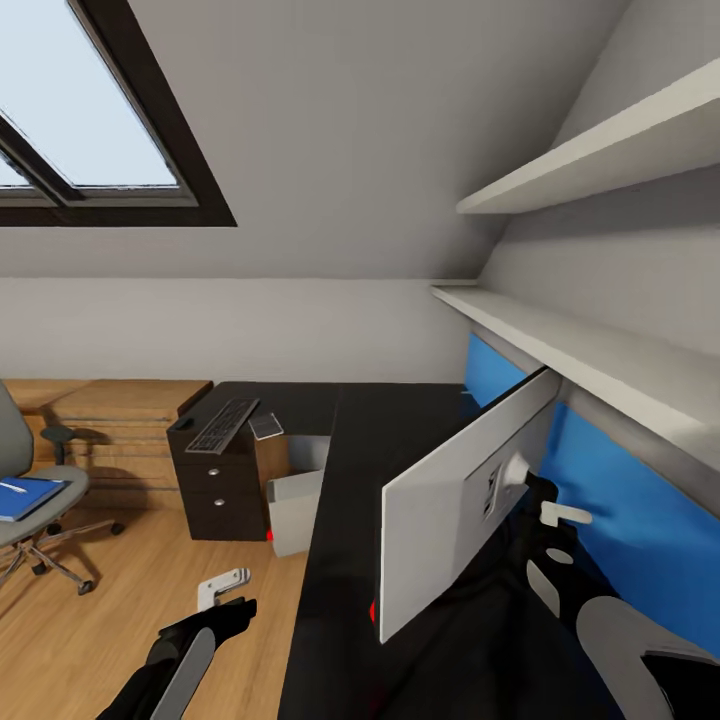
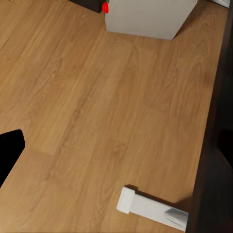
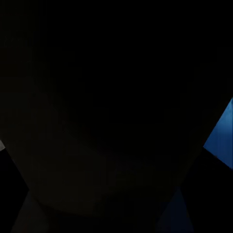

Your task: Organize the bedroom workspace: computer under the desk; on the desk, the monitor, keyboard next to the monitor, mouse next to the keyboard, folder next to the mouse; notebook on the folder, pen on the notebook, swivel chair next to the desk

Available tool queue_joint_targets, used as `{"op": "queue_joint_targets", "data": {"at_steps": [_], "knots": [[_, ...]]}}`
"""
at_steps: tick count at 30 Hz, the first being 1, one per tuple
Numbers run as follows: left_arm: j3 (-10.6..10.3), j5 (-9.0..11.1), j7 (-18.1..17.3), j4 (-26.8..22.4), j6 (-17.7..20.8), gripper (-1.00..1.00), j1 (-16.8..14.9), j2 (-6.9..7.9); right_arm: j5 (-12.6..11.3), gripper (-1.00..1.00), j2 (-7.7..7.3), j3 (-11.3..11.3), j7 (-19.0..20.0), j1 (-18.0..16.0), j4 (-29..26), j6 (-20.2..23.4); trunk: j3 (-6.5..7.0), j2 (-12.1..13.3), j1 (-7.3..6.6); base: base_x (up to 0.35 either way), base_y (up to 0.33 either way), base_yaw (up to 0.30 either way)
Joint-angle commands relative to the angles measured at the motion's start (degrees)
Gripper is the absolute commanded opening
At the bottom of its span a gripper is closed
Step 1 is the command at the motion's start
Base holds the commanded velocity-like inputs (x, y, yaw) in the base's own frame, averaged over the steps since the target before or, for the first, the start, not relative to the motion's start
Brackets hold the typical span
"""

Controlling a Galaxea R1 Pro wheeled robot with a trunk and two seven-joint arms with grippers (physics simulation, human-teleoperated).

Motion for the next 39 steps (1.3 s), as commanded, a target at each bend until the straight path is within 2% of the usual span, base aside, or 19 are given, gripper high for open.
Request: {"op": "queue_joint_targets", "data": {"at_steps": [1,11,33,39], "knots": [[-0.2,0.6,0.6,-0.1,0.1,1.0,0.0,0.07,-0.1,-1.0,-0.03,-1.4,-0.3,-0.1,-0.2,-0.7,-0.08,-0.1,0.04,0.311,0.0,0.0],[-0.3,0.5,0.6,0.0,0.1,1.0,0.0,0.08,-0.1,-1.0,-0.01,-1.3,-0.3,-0.1,-0.2,-0.7,-0.08,-0.1,0.04,0.281,0.0,0.0],[-0.4,0.5,0.7,0.0,0.1,1.0,0.0,0.01,0.0,-1.0,-0.01,-1.3,-0.3,-0.1,-0.2,-0.7,-0.08,-0.1,0.04,0.062,0.0,0.0],[-0.4,0.5,0.7,0.0,0.1,1.0,0.0,-0.01,0.0,-1.0,-0.01,-1.3,-0.3,-0.1,-0.2,-0.7,-0.08,-0.1,0.04,0.001,-0.123,0.0]]}}
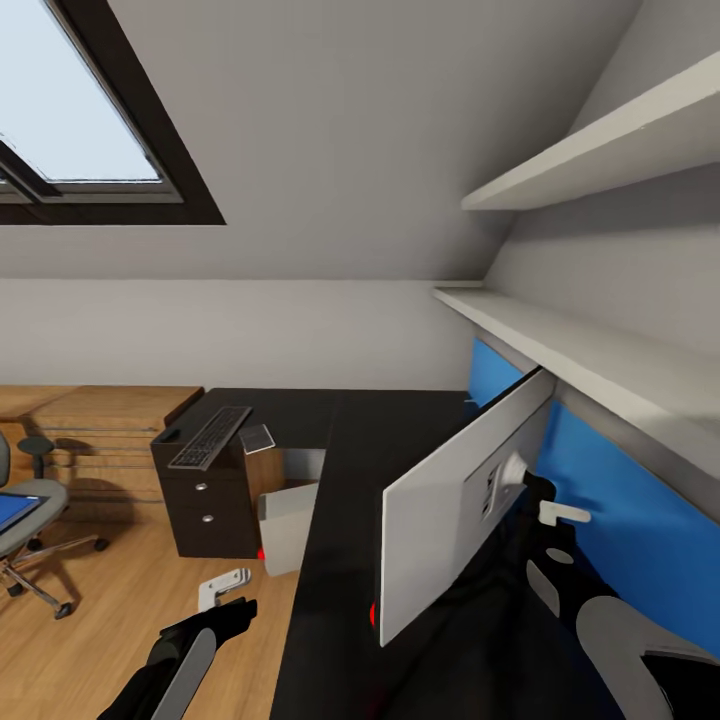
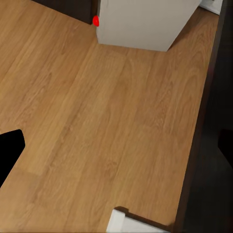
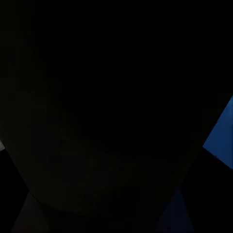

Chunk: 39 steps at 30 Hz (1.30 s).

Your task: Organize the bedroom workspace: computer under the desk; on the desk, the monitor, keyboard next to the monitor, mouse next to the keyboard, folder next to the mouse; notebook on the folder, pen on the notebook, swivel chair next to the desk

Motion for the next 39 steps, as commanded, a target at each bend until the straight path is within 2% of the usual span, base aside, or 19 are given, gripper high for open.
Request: {"op": "queue_joint_targets", "data": {"at_steps": [1,11,12,39], "knots": [[-0.2,0.6,0.6,-0.1,0.1,1.0,0.0,0.07,-0.1,-1.0,-0.01,-1.3,-1.5,-0.1,-0.1,-0.6,-0.08,-0.1,0.01,0.0,-0.064,0.0],[-0.2,0.6,0.6,-0.1,0.1,1.0,0.0,0.07,0.1,-1.0,0.06,-1.3,-1.5,-0.1,-0.1,-0.6,-0.08,-0.1,0.01,0.0,-0.014,0.0],[-0.2,0.6,0.6,-0.1,0.1,1.0,0.0,0.08,0.2,1.0,0.07,-1.3,-1.5,-0.1,-0.1,-0.6,-0.08,-0.1,0.01,0.0,0.0,0.0],[-0.2,0.7,0.5,-0.1,0.1,1.0,0.0,0.12,0.2,1.0,0.08,-1.3,-1.4,-0.1,-0.1,-0.6,-0.08,-0.1,0.01,0.0,0.0,0.0]]}}
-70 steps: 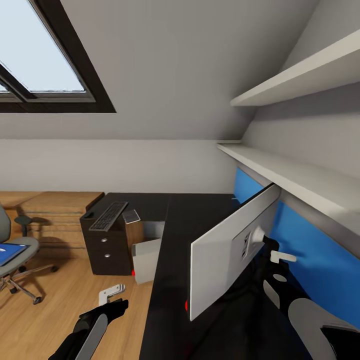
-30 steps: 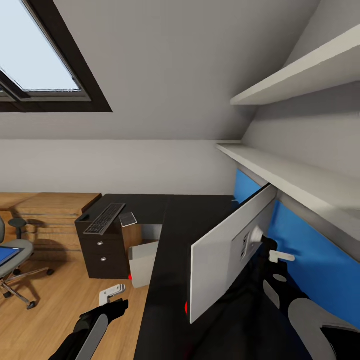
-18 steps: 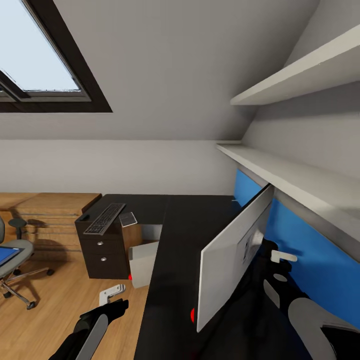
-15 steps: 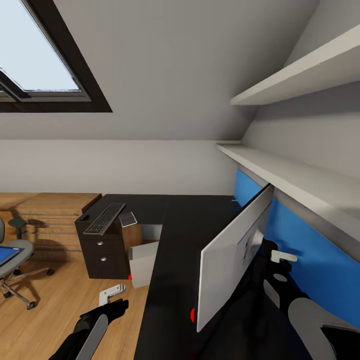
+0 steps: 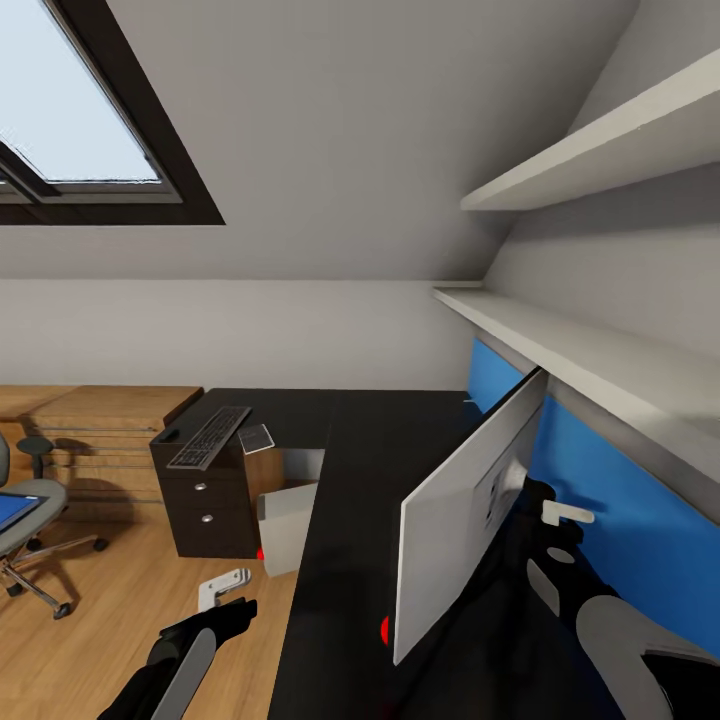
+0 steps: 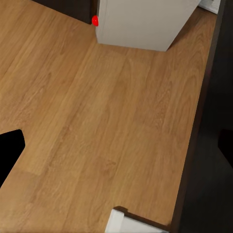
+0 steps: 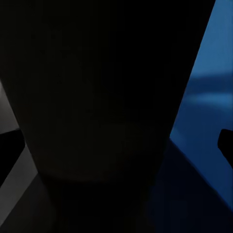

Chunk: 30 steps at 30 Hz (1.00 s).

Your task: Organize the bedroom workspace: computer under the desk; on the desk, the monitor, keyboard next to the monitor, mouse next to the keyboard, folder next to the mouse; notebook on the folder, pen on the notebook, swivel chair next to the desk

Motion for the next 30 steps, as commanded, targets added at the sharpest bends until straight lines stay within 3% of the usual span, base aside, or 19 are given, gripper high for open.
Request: {"op": "queue_joint_targets", "data": {"at_steps": [1,11,23,30], "knots": [[-0.2,0.6,0.6,-0.1,0.1,1.0,0.0,0.08,-0.4,1.0,0.01,-0.1,0.1,-0.1,0.1,-0.3,-0.09,-0.1,0.01,0.0,0.0,0.0],[-0.2,0.6,0.6,-0.1,0.1,1.0,0.0,0.1,-0.2,1.0,0.09,-0.1,0.3,-0.1,0.1,3.4,-0.09,-0.1,0.01,0.0,0.0,0.0],[-0.1,0.6,0.6,-0.2,0.1,1.0,0.0,0.11,0.6,1.0,0.1,0.2,0.3,-0.1,0.1,4.6,-0.09,-0.1,0.01,-0.001,0.0,0.0],[-0.1,0.6,0.5,-0.2,0.1,1.0,0.0,0.11,0.6,1.0,0.1,0.3,0.3,-0.1,0.1,4.6,-0.09,-0.1,0.01,-0.196,0.0,0.0]]}}
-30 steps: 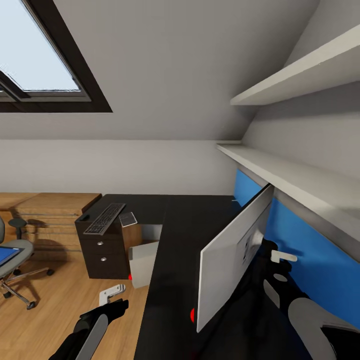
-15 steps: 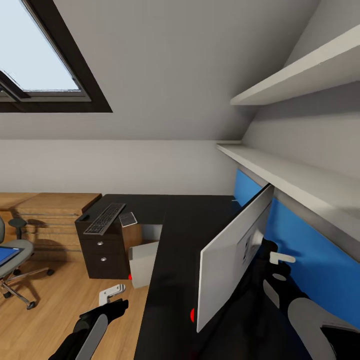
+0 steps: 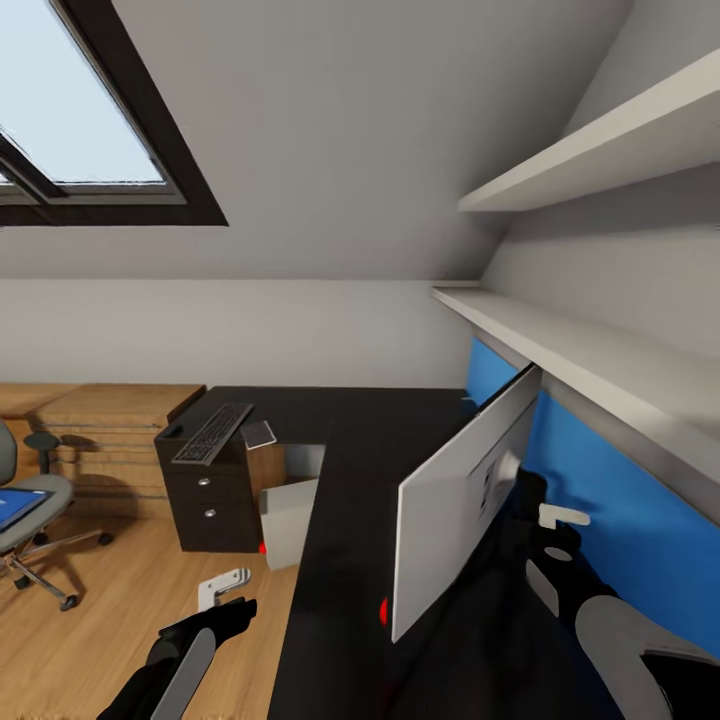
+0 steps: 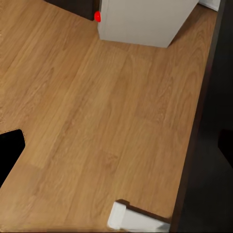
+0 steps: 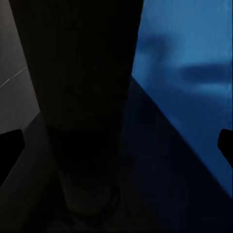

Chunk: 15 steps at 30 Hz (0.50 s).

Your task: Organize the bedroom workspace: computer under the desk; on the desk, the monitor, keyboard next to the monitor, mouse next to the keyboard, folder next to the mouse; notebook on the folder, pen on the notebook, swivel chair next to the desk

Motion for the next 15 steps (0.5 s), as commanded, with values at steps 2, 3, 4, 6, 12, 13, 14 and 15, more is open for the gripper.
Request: {"op": "queue_joint_targets", "data": {"at_steps": [2,3,4,6,12,13,14,15], "knots": [[-0.2,0.6,0.5,-0.1,0.1,1.0,0.0,0.07,-0.3,1.0,0.02,-0.2,0.1,-0.1,0.1,-0.4,-0.1,-0.1,-0.02,-0.323,0.0,0.0],[-0.2,0.6,0.5,-0.1,0.1,1.0,0.0,0.07,-0.3,1.0,0.02,-0.2,0.1,-0.1,0.1,-0.4,-0.1,-0.1,-0.02,-0.328,0.0,0.0],[-0.2,0.6,0.5,-0.1,0.1,1.0,0.0,0.07,-0.3,1.0,0.02,-0.2,0.1,-0.1,0.1,-0.4,-0.1,-0.1,-0.02,-0.329,0.0,0.0],[-0.2,0.6,0.5,-0.1,0.1,1.0,0.0,0.07,-0.3,1.0,0.02,-0.2,0.1,-0.1,0.1,-0.4,-0.1,-0.1,-0.02,-0.332,0.0,0.0],[-0.1,0.6,0.5,-0.1,0.1,1.0,0.0,0.07,-0.3,1.0,0.08,-0.2,0.1,-0.1,0.1,-0.4,-0.1,-0.1,-0.02,-0.334,0.0,0.0],[-0.1,0.6,0.5,-0.1,0.1,1.0,0.0,0.07,-0.3,1.0,0.09,-0.2,0.1,-0.1,0.1,-0.4,-0.1,-0.1,-0.02,-0.335,0.0,0.0],[-0.1,0.6,0.5,-0.1,0.1,1.0,0.0,0.07,-0.3,1.0,0.1,-0.2,0.1,-0.1,0.1,-0.4,-0.1,-0.1,-0.02,-0.335,0.017,0.0],[-0.1,0.6,0.5,-0.1,0.1,1.0,0.0,0.07,-0.3,1.0,0.12,-0.2,0.1,-0.1,0.0,-0.4,-0.1,-0.1,-0.02,-0.335,0.036,0.0]]}}
